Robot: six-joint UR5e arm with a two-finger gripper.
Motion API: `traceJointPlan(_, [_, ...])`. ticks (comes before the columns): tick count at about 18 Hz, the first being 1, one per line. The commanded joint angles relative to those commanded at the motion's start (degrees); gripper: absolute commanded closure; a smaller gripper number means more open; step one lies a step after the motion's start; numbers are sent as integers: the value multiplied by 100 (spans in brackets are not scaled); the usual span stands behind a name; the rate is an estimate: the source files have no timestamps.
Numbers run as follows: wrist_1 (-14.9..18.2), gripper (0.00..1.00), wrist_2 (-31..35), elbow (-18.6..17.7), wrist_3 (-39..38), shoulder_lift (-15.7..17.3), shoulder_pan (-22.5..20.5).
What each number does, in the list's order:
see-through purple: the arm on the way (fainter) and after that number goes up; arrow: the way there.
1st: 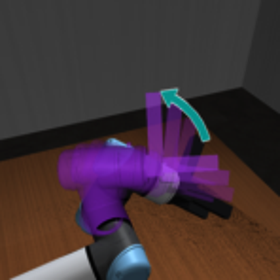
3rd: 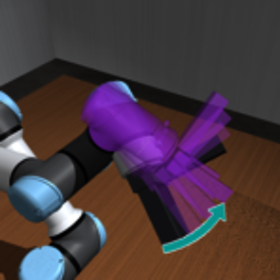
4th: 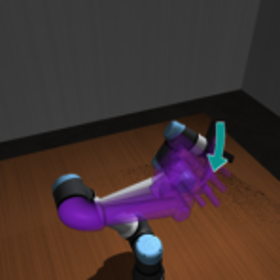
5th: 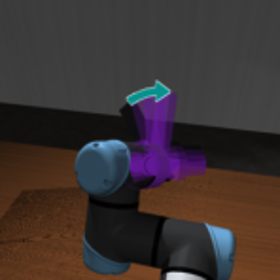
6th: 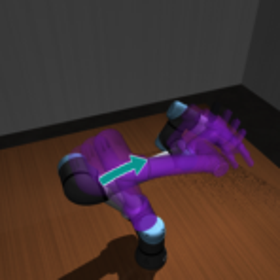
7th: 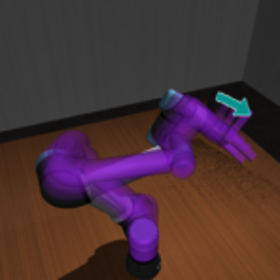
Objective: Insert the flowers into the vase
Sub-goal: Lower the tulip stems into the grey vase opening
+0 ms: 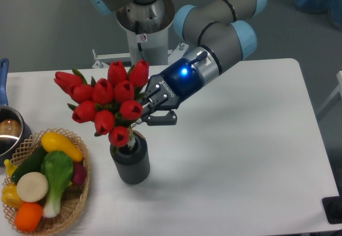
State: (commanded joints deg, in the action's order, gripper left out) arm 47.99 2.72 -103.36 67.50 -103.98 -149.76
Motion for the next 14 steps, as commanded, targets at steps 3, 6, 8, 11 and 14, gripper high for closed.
traceJointPlan(3, [0, 89, 9, -97, 9, 53, 0])
traceJointPlan(6, [0, 89, 9, -115, 26, 35, 0])
traceJointPlan(8, [9, 89, 9, -115, 140, 9, 9])
traceJointPlan(11, [9, 89, 9, -106, 176, -17, 0])
traceJointPlan(14, [9, 89, 9, -185, 290, -61, 0])
